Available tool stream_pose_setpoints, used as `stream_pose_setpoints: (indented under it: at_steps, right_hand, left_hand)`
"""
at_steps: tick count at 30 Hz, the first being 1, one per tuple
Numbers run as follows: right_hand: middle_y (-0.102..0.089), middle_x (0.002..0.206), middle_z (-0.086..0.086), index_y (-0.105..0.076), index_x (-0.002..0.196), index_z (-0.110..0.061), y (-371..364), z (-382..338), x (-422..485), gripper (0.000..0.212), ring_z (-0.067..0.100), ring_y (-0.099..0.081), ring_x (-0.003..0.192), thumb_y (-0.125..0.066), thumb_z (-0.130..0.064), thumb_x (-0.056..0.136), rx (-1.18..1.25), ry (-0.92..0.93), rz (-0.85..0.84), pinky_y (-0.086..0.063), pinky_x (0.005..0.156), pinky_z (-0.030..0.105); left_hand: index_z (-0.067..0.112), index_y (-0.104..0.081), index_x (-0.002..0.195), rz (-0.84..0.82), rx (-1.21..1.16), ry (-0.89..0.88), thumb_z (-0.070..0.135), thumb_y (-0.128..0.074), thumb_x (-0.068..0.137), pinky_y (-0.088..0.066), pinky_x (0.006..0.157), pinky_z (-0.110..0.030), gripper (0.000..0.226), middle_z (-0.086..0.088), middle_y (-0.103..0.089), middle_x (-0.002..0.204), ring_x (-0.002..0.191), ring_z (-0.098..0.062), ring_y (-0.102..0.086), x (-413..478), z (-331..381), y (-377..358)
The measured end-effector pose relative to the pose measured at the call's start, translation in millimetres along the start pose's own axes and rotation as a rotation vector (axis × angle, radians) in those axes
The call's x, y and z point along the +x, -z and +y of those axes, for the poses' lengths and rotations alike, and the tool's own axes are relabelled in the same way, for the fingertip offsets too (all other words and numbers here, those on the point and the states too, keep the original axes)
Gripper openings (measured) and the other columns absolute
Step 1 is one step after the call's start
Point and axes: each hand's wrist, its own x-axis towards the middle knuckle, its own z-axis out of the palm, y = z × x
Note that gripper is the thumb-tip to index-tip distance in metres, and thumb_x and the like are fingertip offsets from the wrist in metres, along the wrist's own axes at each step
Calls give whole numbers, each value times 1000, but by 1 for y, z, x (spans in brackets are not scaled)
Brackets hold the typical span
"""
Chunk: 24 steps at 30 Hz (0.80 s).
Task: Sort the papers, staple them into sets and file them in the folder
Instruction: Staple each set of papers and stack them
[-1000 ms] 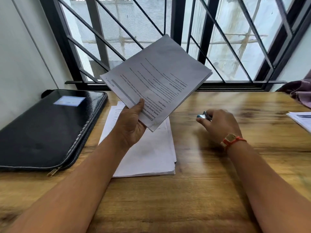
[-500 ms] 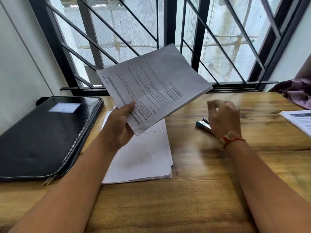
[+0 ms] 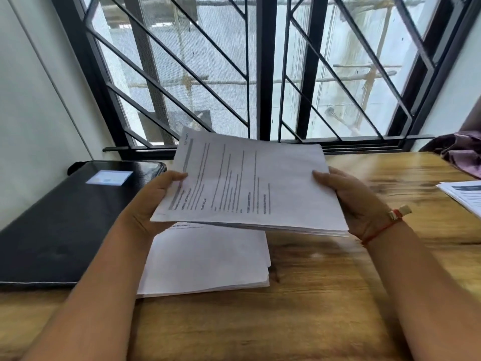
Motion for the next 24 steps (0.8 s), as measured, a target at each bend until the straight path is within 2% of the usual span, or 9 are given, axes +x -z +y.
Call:
stream_pose_setpoints:
  at_steps: [3, 6, 9, 12, 14, 16, 20, 22, 24]
  right_hand:
    - [-74, 101, 17, -58, 127, -4, -11, 9, 3, 32, 28, -73, 79, -50, -1, 96, -2, 74, 82, -60, 60, 35]
    - [-67, 119, 22, -53, 131, -5, -23, 26, 8, 37, 30, -72, 90, -49, 4, 96, 78, 112, 128, -61, 69, 39]
    - [-66, 121, 18, -50, 131, -8, -39, 41, 6, 42, 28, -70, 95, -48, 10, 93, 114, 99, 70, -60, 74, 43]
    - [-69, 116, 18, -53, 126, -5, -50, 49, -2, 39, 33, -69, 101, -55, 10, 90, 63, 12, -25, -55, 91, 53]
    - [-69, 118, 19, -55, 126, -5, -52, 49, -7, 40, 36, -68, 106, -61, 3, 88, -32, -46, -91, -52, 95, 55]
    - [-69, 120, 17, -58, 129, -6, -51, 44, -9, 43, 33, -68, 105, -65, -13, 87, -19, -87, -131, -55, 92, 51]
    - [-67, 118, 15, -59, 130, -6, -41, 30, -5, 64, 24, -69, 91, -55, -54, 86, 133, -145, -142, -60, 74, 38]
    - [-67, 116, 14, -58, 128, -6, -37, 28, -3, 65, 22, -68, 85, -53, -57, 87, 107, -163, -162, -58, 69, 33]
    - [-71, 107, 11, -63, 124, -6, -39, 32, -4, 50, 21, -69, 77, -55, -44, 93, -38, -184, -190, -58, 66, 31]
  left_hand:
    - [5, -53, 139, -77, -111, -90, 53, -44, 97, -60, 79, -43, 65, -19, -66, 120, 102, -32, -69, 3, 2, 1]
    - [3, -48, 145, -176, -378, -133, 74, -39, 93, -56, 92, -52, 89, -21, -61, 134, 118, -38, -63, 11, 2, 6]
    - [7, -52, 140, -111, -257, -172, 83, -41, 79, -49, 98, -61, 98, -17, -61, 134, 120, -39, -61, 13, 0, 0]
    - [10, -49, 145, 49, -86, -185, 64, -52, 88, -53, 95, -57, 78, -15, -57, 142, 126, -35, -59, 15, -3, -9]
    - [11, -51, 142, 174, 3, -210, 30, -52, 101, -61, 79, -48, 45, -14, -65, 132, 112, -30, -68, 18, -4, -8]
    - [9, -53, 138, 241, 45, -219, 7, -44, 102, -61, 70, -43, 37, -15, -71, 120, 98, -29, -73, 21, -2, -3]
    - [6, -60, 124, 331, 83, -163, 1, -40, 97, -61, 64, -46, 34, -20, -73, 108, 87, -33, -74, 15, 9, 4]
    - [3, -60, 122, 382, 143, -118, 1, -41, 95, -61, 62, -48, 33, -23, -72, 105, 83, -35, -72, 13, 9, 5]
    - [0, -58, 122, 414, 246, -58, 0, -42, 93, -61, 60, -48, 33, -25, -69, 99, 77, -37, -69, 12, 9, 4]
